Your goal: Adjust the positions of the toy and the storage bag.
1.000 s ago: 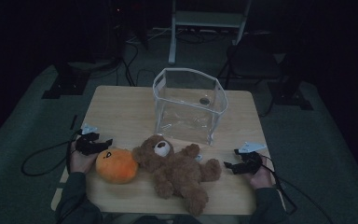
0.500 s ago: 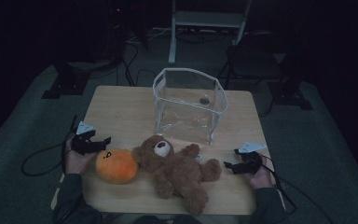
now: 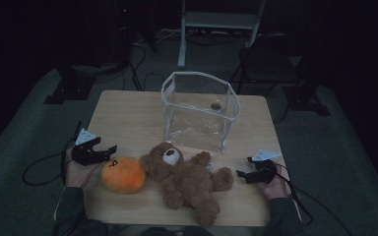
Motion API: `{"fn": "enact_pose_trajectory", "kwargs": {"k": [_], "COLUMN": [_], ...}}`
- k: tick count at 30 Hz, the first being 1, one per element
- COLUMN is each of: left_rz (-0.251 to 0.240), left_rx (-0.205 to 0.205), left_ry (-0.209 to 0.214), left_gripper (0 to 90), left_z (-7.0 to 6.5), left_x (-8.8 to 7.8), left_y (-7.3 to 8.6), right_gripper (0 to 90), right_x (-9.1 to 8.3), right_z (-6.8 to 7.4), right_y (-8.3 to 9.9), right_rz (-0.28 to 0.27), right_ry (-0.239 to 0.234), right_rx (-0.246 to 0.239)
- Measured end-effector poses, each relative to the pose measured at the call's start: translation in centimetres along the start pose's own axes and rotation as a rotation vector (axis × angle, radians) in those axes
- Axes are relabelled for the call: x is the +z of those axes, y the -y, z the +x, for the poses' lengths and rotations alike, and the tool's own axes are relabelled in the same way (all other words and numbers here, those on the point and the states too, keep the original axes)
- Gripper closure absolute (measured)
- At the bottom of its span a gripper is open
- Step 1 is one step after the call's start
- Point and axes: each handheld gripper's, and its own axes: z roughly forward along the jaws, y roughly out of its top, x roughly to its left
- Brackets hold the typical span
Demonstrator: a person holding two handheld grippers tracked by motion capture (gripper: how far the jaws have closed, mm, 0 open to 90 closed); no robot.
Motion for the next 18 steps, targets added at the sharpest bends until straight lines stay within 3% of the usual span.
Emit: {"fn": "enact_pose_trajectory", "kwargs": {"k": [4,11,18], "left_rz": [-0.010,0.011,0.038], "left_rx": [-0.027,-0.009,0.014], "left_ry": [0.044,0.106,0.107], "left_gripper": [23.4,24.2,24.1], "left_z": [-0.3,-1.6,-2.9], "left_x": [-0.8,-1.6,-2.3], "left_y": [-0.3,-0.8,-0.8], "right_gripper": [18.8,18.8,18.8], "right_x": [0.0,0.0,0.0], "right_z": [0.0,0.0,0.0], "right_y": [0.0,0.0,0.0], "right_rz": [0.000,0.000,0.001], "right_ry": [0.000,0.000,0.001], "right_rx": [0.000,-0.001,0.002]}}
